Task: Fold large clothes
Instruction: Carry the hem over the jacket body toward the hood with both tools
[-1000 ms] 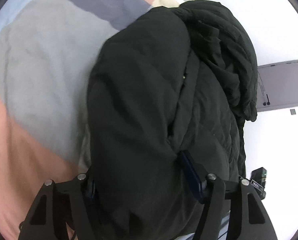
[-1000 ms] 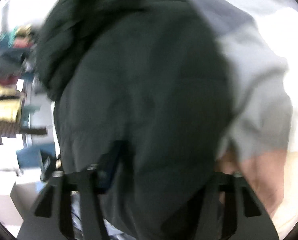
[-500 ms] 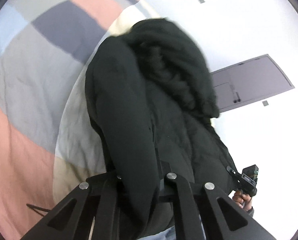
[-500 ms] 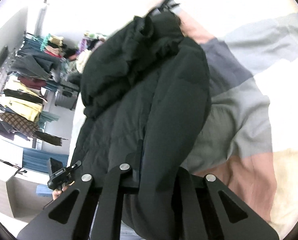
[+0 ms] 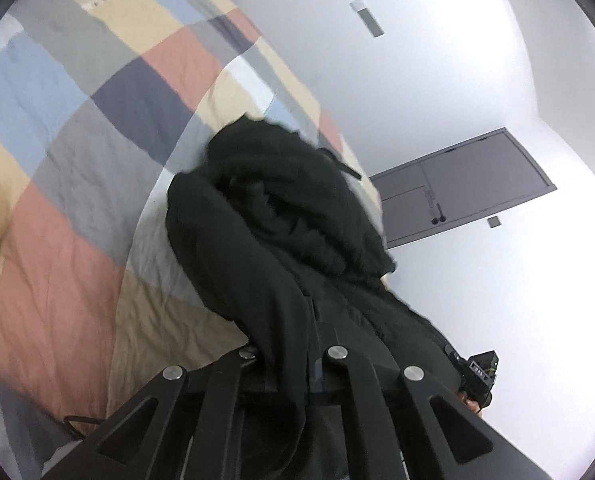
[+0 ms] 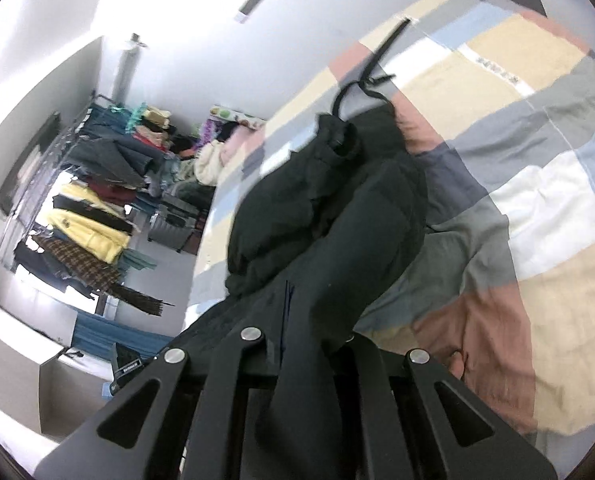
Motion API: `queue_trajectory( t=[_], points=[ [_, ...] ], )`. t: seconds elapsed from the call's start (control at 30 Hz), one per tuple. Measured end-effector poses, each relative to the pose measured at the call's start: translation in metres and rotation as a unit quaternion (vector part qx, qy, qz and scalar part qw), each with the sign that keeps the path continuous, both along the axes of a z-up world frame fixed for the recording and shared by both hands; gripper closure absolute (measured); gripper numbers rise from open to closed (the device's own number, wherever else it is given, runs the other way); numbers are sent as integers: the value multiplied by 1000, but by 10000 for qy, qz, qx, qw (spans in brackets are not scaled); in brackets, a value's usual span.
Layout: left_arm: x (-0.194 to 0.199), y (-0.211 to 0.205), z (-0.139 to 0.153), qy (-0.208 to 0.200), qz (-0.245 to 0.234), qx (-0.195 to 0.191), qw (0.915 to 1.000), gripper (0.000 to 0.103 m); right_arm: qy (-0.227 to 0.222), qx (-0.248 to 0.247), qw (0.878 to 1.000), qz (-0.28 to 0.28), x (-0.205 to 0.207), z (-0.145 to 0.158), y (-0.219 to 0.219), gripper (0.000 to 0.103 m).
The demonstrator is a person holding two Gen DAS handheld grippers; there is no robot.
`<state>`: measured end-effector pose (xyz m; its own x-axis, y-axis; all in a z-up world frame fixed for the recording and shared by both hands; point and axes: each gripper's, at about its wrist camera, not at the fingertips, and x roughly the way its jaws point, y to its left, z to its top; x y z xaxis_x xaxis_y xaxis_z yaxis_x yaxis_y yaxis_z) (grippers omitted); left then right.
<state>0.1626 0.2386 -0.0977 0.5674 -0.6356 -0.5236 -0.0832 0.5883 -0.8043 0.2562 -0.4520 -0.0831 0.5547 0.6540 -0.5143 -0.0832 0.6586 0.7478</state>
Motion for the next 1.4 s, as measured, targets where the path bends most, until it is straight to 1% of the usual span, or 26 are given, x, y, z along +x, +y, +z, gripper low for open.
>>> queue_trajectory(
  t=[0.07, 0.13, 0.33, 0.5, 0.57, 0.67, 0.8, 0.9, 1.03, 1.1, 1.13, 1.27, 1.33, 1.4],
  points=[
    [-14, -3, 19, -137, 0, 51, 9999, 98, -68, 81, 9999, 23, -16, 9, -5, 96],
    [-29, -2, 38, -233, -22, 149, 9996, 99, -99, 32, 9999, 38, -30, 19, -5, 96],
    [-60, -7, 75, -384, -37, 360, 9986, 99, -136, 36, 9999, -44, -62, 41, -15, 95],
    [-83, -14, 97, -610, -16, 572, 9965, 99, -265, -88, 9996, -64, -80, 57, -20, 95],
    [-87, -19, 98, -656, -27, 688, 9955, 99, -239, -53, 9997, -33, -81, 55, -25, 95],
    [-82, -27, 99, -627, -106, 885, 9940, 99, -149, -164, 9998, -3, -75, 48, -30, 94],
    [-59, -34, 96, -554, -184, 1129, 9919, 99, 125, -167, 9998, -9, -60, 34, -37, 93],
    [-38, -37, 95, -468, -220, 1242, 9909, 99, 193, -216, 9996, 0, -43, 29, -39, 93],
    [-7, -37, 99, -401, -199, 1371, 9895, 98, 240, -145, 9996, -10, -14, 29, -40, 93],
    [11, -37, 100, -360, -138, 1409, 9893, 98, 240, -124, 9996, -30, 10, 31, -39, 93],
    [23, -37, 101, -335, -98, 1438, 9890, 98, 249, -97, 9996, -45, 29, 31, -38, 93],
    [81, -38, 99, -125, 117, 1593, 9871, 98, 280, -192, 9994, -119, 89, 30, -33, 93],
    [114, -41, 95, -22, 204, 1812, 9832, 98, 303, -256, 9991, -156, 113, 25, -30, 93],
    [141, -44, 88, 103, 260, 1970, 9800, 98, 364, -391, 9984, -208, 147, 14, -25, 93]
  ],
)
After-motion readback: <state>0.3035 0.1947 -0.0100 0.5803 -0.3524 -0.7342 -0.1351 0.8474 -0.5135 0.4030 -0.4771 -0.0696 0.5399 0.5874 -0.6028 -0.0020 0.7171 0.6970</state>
